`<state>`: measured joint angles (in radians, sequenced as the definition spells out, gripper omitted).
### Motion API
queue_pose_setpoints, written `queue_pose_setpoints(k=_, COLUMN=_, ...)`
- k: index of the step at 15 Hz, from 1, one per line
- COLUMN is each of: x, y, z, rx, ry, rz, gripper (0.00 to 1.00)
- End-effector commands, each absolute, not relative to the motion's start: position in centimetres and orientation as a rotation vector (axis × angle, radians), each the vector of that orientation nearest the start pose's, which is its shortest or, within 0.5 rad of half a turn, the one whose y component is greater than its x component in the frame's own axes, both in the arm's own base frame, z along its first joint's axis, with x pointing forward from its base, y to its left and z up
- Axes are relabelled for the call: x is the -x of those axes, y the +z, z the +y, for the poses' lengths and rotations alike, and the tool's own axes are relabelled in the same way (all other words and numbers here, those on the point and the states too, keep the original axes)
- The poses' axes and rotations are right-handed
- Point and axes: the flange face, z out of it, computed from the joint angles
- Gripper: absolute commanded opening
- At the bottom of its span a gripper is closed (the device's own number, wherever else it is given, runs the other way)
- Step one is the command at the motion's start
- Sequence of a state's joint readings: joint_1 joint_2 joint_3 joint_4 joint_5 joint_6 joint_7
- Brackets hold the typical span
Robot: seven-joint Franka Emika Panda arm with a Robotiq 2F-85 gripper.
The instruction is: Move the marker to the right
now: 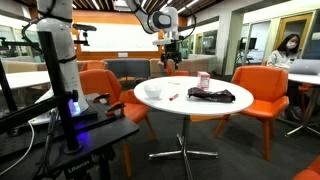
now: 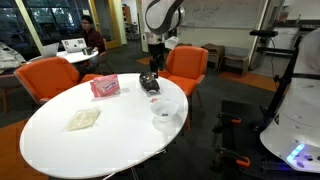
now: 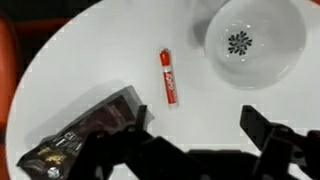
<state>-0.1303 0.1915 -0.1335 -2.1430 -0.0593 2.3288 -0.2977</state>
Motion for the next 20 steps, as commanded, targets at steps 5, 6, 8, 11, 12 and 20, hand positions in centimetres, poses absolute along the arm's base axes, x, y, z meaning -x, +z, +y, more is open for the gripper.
queue_pose_setpoints(k=5, x=-56.6, y=25.5, z=-20.5, rx=3.177, ry=0.098, rz=-0.153, gripper=1.00)
queue_pose_setpoints(k=6, x=-56.4, y=24.3, z=-20.7, rx=3.179, ry=0.104, rz=-0.154, gripper=1.00)
queue_pose_setpoints(k=8, x=-56.2, y=22.2, z=-20.5, rx=3.182, ry=0.109, rz=-0.158, gripper=1.00)
queue_pose_setpoints(k=11, x=-56.2, y=19.6, z=-19.7, rx=3.173, ry=0.087, rz=-0.189, gripper=1.00)
queue_pose_setpoints(k=12, x=-56.4, y=18.9, z=-19.4, rx=3.175, ry=0.079, rz=-0.202, gripper=1.00)
queue_pose_setpoints(k=20, x=-57.3, y=15.1, z=-17.6, rx=3.147, ry=0.032, rz=-0.223, gripper=0.86)
